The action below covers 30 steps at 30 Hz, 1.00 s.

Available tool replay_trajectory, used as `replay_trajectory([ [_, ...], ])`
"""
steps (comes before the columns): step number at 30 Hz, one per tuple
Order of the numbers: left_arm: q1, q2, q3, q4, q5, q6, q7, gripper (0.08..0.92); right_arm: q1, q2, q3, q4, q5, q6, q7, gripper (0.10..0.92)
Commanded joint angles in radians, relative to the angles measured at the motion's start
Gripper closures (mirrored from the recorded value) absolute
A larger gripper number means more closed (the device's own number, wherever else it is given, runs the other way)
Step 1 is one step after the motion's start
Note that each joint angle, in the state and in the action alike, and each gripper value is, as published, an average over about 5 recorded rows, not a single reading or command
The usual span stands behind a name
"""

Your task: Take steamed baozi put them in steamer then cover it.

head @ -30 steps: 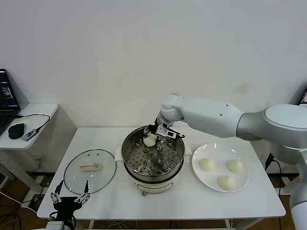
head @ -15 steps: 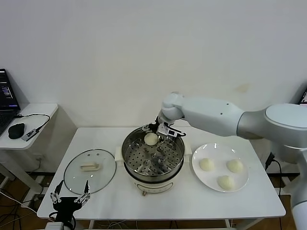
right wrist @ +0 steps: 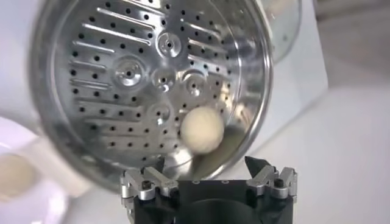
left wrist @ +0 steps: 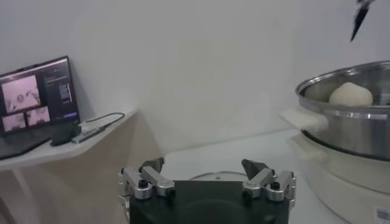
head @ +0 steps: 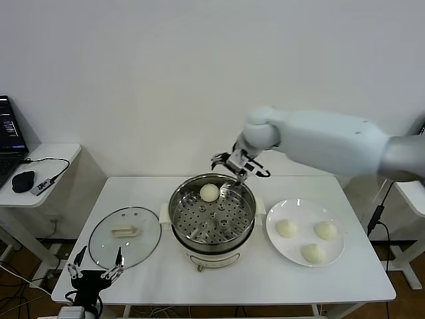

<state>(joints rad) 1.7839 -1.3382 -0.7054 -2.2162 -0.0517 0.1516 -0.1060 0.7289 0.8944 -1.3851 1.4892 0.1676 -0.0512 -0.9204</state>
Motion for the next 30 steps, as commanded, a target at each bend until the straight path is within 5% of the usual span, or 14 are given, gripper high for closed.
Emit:
replay_trajectory([
  [1,-0.013,0.026,-0.001,-0.005,-0.005,0.005,0.004,0.177,0.045,-0.347,-0.005,0.211,0.097,-0.23,-0.039,0.203],
  [13,-0.018,0.03,0.003,-0.002,0.0,0.005,0.008,0.177,-0.272,-0.513,0.111,0.182,-0.062,-0.211,-0.025,0.203],
  [30,-0.029,0.028,-0.049,0.005,-0.001,0.021,0.016,0.177,-0.742,-0.295,0.46,-0.127,-0.225,-0.178,0.01,0.203],
])
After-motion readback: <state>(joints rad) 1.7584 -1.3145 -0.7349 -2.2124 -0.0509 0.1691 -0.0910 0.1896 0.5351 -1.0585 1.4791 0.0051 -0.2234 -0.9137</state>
